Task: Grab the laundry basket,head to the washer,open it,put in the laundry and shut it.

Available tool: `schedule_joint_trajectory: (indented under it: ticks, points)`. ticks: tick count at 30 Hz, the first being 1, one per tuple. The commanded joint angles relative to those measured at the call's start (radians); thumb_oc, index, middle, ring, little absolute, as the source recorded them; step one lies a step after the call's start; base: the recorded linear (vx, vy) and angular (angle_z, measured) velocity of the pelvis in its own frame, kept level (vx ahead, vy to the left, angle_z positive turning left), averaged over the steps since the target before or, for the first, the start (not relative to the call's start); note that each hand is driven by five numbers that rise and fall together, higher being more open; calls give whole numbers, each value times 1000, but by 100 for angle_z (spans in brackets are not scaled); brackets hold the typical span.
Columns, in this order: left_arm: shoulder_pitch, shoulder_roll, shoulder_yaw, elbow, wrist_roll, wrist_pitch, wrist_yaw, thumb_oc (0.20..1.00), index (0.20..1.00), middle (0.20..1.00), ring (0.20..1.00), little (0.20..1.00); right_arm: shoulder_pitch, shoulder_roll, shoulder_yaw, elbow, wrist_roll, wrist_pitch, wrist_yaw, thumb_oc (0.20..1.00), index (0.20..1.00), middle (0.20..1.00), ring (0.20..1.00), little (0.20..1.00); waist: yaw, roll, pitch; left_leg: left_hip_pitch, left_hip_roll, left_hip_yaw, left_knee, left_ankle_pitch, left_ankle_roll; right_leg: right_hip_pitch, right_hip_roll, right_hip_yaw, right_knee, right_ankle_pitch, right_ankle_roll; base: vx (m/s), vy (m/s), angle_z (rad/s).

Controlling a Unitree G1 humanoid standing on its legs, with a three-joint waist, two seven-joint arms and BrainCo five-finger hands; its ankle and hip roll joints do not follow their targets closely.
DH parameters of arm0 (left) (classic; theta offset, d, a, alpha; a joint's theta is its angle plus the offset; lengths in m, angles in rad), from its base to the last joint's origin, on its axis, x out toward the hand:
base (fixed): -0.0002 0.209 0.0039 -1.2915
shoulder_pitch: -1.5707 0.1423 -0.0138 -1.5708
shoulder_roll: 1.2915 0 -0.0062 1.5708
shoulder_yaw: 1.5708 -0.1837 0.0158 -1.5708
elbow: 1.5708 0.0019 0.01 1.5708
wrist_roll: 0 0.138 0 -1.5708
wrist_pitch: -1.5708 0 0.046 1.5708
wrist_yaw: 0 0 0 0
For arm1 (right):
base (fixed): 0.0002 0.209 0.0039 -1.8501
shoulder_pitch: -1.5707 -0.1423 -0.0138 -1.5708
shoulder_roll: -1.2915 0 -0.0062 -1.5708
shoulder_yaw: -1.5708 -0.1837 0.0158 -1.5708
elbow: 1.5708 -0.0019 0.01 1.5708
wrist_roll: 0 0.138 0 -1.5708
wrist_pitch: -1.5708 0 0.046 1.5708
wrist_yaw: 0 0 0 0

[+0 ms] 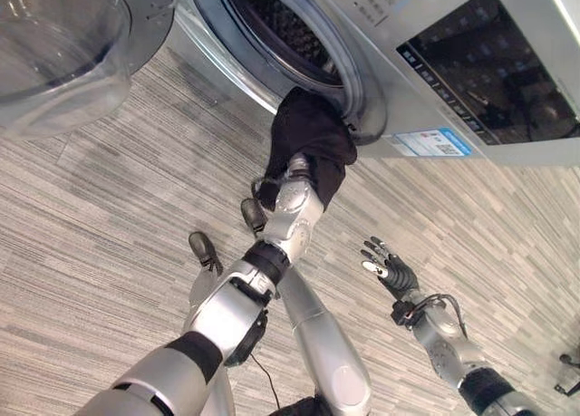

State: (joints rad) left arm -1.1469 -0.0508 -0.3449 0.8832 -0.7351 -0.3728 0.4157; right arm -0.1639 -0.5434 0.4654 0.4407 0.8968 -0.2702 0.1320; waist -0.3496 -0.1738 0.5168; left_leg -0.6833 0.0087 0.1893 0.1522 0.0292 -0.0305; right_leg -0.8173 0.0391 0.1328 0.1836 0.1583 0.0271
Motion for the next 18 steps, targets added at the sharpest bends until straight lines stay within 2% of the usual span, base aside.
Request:
schedule_joint_trajectory:
  ticks: [1,3,4,9,13,17,18]
  points:
    - [-232,122,74,52,67,-27,11,200,200,200,200,200,67,-97,-62,-42,41,-53,-9,1000,1000,1000,1000,1000,-41,10,3,-17,73,-19,116,-137,-39,-25,-6,-29,61,-179,59,53,0,-14]
    - [-311,233,86,97,65,-21,18,200,200,200,200,200,65,-112,-78,-54,37,-62,-7,1000,1000,1000,1000,1000,-52,10,3,-16,79,-14,107,-134,-42,-31,-1,-29,60,-178,62,68,-7,-19]
    - [-362,326,93,139,55,-16,16,200,200,200,200,200,72,-122,-89,-63,34,-65,-3,1000,1000,1000,1000,1000,-60,11,3,-14,85,-11,101,-132,-45,-35,2,-28,58,-179,64,76,-34,-24]
    - [-404,438,90,131,36,-24,10,200,200,200,200,200,88,-130,-113,-58,22,-62,-3,1000,1000,1000,1000,1000,-67,25,3,-16,95,-8,95,-126,-54,-48,3,-32,64,-185,66,45,-41,-9]
    - [-446,451,59,127,39,-19,4,200,200,200,200,200,89,-141,-124,-62,27,-61,1,1000,1000,1000,1000,1000,-71,35,3,-16,96,-1,94,-126,-56,-55,5,-34,65,-188,66,38,-20,4]
    - [-517,405,21,113,6,-16,-13,200,200,200,200,200,101,-162,-141,-63,25,-51,-7,1000,1000,1000,1000,1000,-79,50,3,-14,96,10,90,-126,-57,-58,4,-30,66,-191,67,49,-6,0]
    - [-561,365,14,102,-38,-24,-19,200,200,200,200,200,111,-168,-153,-62,31,-41,-11,1000,1000,1000,1000,1000,-83,61,3,-8,92,16,84,-126,-57,-59,4,-26,67,-194,67,77,24,-2]
